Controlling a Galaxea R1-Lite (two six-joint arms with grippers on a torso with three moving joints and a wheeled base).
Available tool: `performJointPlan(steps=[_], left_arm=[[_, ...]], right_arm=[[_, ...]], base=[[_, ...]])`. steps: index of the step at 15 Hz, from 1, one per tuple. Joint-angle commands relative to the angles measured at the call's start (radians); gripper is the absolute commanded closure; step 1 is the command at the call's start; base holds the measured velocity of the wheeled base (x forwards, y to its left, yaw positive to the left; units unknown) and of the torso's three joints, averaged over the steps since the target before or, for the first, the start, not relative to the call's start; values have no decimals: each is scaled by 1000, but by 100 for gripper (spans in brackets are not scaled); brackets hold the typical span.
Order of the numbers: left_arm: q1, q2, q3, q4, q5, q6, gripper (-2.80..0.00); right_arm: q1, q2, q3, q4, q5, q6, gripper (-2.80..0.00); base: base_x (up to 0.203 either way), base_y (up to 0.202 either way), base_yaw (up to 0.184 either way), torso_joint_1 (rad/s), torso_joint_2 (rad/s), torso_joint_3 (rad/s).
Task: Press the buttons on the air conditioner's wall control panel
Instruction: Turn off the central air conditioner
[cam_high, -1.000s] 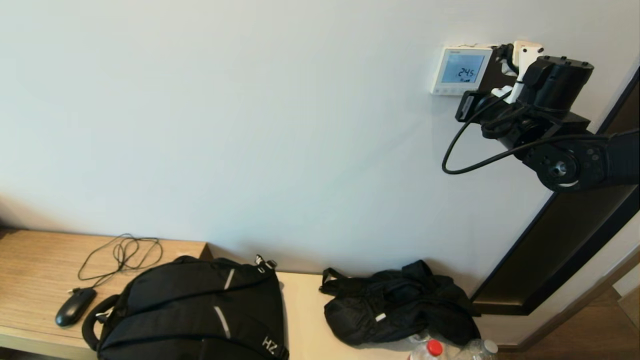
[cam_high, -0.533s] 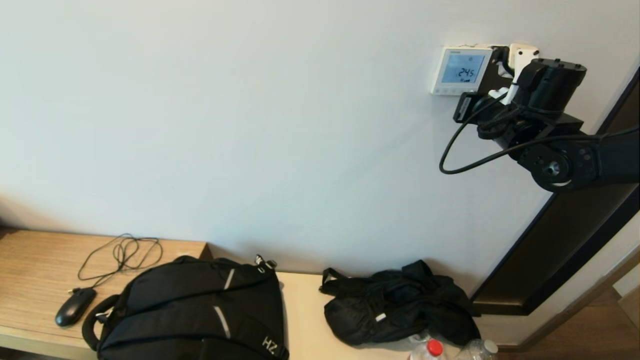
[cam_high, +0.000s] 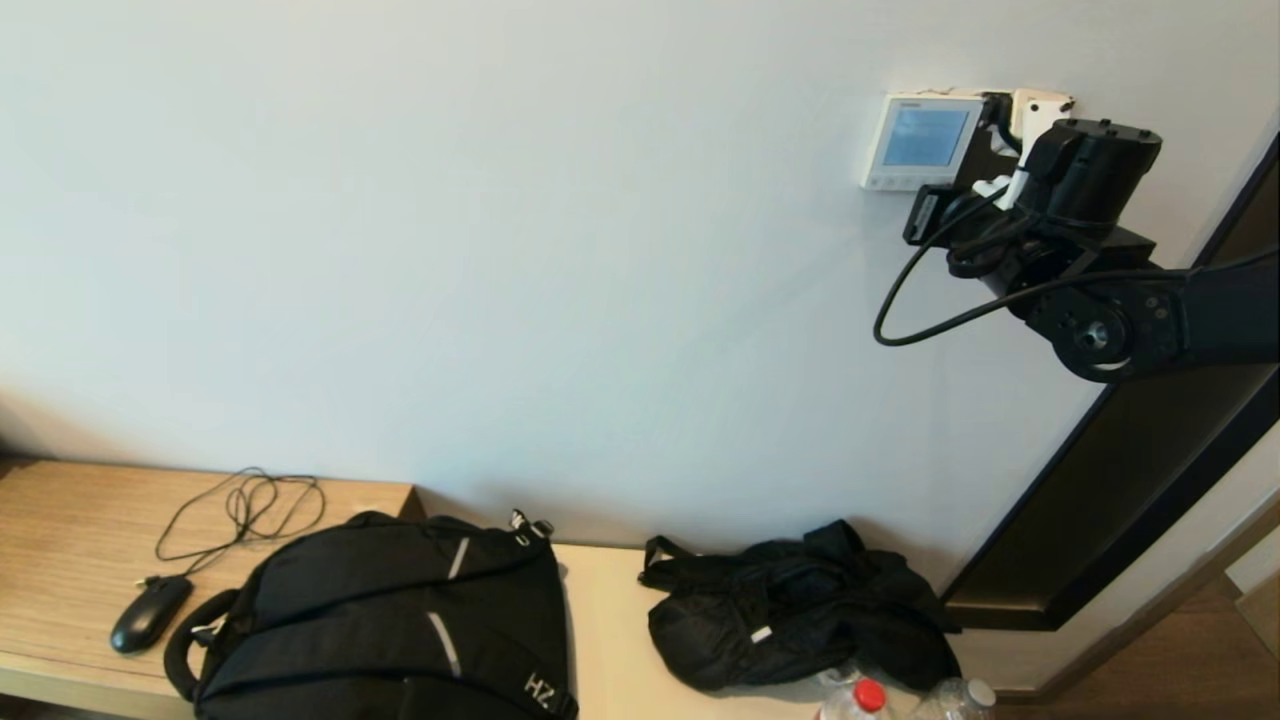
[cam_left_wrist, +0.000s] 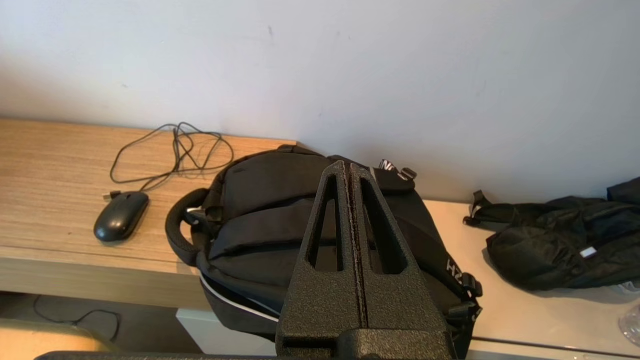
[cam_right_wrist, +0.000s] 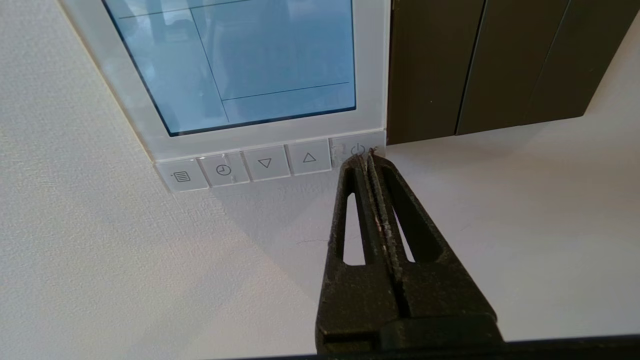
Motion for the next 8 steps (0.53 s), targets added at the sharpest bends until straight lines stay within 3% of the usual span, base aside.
performJointPlan(steps=[1, 8], left_arm=[[0, 0, 0, -1, 0, 0, 0], [0, 0, 0, -1, 0, 0, 0]], right_arm=[[0, 6, -3, -5, -2, 0, 0], [6, -27, 27, -10, 0, -2, 0]], base=[[0, 0, 0, 0, 0, 0], [0, 0, 0, 0, 0, 0]])
